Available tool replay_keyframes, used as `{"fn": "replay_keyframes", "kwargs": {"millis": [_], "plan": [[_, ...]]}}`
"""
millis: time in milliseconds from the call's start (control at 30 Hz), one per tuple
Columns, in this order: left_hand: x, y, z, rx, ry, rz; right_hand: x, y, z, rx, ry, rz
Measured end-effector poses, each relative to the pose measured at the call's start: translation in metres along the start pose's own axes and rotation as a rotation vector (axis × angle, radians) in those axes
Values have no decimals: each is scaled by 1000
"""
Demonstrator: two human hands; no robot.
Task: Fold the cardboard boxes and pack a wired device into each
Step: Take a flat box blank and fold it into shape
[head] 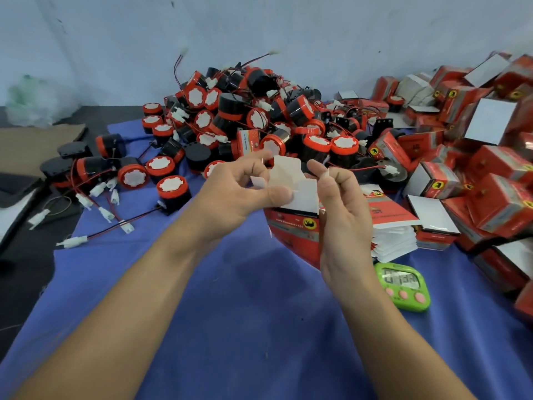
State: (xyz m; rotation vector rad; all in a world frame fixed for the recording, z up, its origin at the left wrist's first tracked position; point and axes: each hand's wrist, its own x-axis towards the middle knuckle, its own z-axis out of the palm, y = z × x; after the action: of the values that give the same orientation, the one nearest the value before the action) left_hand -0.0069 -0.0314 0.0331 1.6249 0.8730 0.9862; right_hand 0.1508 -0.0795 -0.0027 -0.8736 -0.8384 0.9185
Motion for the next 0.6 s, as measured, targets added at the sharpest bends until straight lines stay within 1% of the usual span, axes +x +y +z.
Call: {"fn": "replay_keyframes", "kwargs": {"millis": [67,100,200,267,300,367,433,500,533,600], "plan": [[0,-3,9,-72,73,-1,2,-1,-2,-7,43,16],[0,-5,12,-63,114,5,4,-1,-4,-14,62,15],[1,-12,18,55,265,43,8,0,-9,-62,67,30],[1,-18,25,80,307,35,7,4,-9,-61,55,52],[1,-21,27,65,301,4,6,6,-10,-57,50,62],[2,-27,28,-2,251,-125,6,8,-11,-57,26,72],[2,-30,26,-80,139,-273,7,9,-13,-52,-16,88],[0,-34,26,-122,40,-355,7,10,-16,-56,-45,112],[0,-36,27,-130,35,-369,8,10,-17,-61,-57,121],[0,-36,30,-116,85,-369,8,10,-19,-88,-95,106]]}}
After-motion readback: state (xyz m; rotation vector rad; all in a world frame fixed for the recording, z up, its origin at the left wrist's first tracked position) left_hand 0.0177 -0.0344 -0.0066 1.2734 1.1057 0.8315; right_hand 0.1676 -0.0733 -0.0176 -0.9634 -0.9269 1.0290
